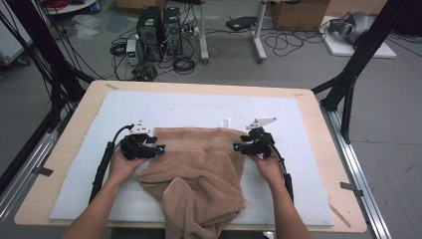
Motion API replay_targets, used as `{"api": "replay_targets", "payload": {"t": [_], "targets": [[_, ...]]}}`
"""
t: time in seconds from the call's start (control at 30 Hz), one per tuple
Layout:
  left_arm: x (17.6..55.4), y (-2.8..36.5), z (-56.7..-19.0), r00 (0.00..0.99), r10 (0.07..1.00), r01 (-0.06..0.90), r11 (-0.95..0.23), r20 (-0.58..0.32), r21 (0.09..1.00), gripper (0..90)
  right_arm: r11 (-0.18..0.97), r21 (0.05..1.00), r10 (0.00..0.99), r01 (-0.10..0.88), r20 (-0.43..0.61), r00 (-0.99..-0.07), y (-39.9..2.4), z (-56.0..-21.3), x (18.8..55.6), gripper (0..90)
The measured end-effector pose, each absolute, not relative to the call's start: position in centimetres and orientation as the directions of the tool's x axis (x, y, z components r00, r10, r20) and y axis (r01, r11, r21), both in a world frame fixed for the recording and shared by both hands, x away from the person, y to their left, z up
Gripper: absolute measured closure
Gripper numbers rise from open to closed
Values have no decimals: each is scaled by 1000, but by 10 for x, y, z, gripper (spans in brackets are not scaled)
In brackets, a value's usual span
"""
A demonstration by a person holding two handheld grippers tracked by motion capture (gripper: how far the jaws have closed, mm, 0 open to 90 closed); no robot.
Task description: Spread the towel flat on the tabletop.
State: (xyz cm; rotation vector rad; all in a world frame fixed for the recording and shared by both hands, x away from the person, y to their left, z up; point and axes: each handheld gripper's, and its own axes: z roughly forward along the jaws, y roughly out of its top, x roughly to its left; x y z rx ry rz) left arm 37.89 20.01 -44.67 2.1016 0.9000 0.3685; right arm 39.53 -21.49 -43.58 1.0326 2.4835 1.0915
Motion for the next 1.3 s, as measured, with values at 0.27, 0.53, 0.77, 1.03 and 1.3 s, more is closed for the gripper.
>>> {"api": "replay_targets", "payload": {"t": [0.27, 0.53, 0.77, 1.03, 1.3], "targets": [[378, 197, -446, 681, 732, 479, -426, -20, 768, 650, 483, 699, 717, 527, 30, -697, -212, -441, 395, 673], [377, 193, -445, 663, 748, 500, -412, -31, 762, 857, 471, 701, 706, 536, 66, -705, -213, -441, 396, 860], [373, 196, -436, 666, 746, 472, -408, -13, 782, 866, 465, 729, 691, 501, 55, -721, -217, -429, 390, 865], [367, 204, -414, 655, 755, 412, -378, 18, 829, 868, 484, 760, 643, 433, 27, -765, -218, -400, 382, 866], [409, 204, -360, 572, 819, 349, -287, 40, 892, 869, 461, 792, 696, 401, -43, -716, -215, -346, 420, 868]]}}
